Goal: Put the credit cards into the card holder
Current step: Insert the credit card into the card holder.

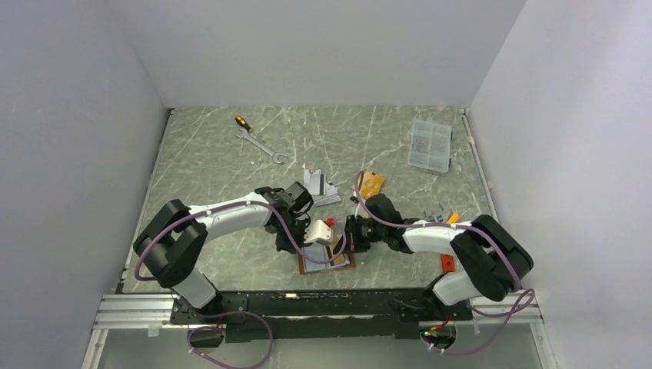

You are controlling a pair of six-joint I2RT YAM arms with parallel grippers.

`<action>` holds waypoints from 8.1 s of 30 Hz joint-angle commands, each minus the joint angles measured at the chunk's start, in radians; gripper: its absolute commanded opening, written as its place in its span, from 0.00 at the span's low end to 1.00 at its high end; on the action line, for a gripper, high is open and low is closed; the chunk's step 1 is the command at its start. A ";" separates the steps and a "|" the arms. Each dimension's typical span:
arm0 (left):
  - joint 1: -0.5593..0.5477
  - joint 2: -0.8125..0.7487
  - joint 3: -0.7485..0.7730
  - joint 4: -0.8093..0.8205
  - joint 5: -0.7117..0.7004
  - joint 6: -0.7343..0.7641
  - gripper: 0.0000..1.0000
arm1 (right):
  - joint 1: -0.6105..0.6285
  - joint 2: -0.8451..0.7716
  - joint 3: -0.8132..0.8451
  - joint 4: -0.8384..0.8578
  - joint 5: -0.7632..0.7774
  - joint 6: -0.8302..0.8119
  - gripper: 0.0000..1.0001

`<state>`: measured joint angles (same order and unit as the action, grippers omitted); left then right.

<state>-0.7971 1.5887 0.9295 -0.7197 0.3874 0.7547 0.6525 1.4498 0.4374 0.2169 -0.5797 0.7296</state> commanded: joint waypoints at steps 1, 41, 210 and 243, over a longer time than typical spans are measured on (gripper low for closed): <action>-0.005 -0.032 0.073 -0.016 0.052 -0.011 0.00 | 0.024 -0.074 0.023 -0.053 0.094 -0.019 0.00; -0.021 -0.045 -0.020 0.071 0.067 -0.002 0.00 | 0.024 -0.066 0.065 -0.045 0.046 0.054 0.00; -0.088 0.019 -0.166 0.149 -0.163 0.003 0.00 | -0.025 -0.053 -0.112 0.202 -0.209 0.027 0.00; -0.088 0.004 -0.170 0.143 -0.159 0.011 0.00 | -0.093 0.036 -0.036 0.007 -0.236 -0.108 0.00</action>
<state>-0.8982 1.5341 0.8219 -0.5880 0.3458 0.7376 0.5652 1.4841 0.3931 0.2195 -0.8143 0.6468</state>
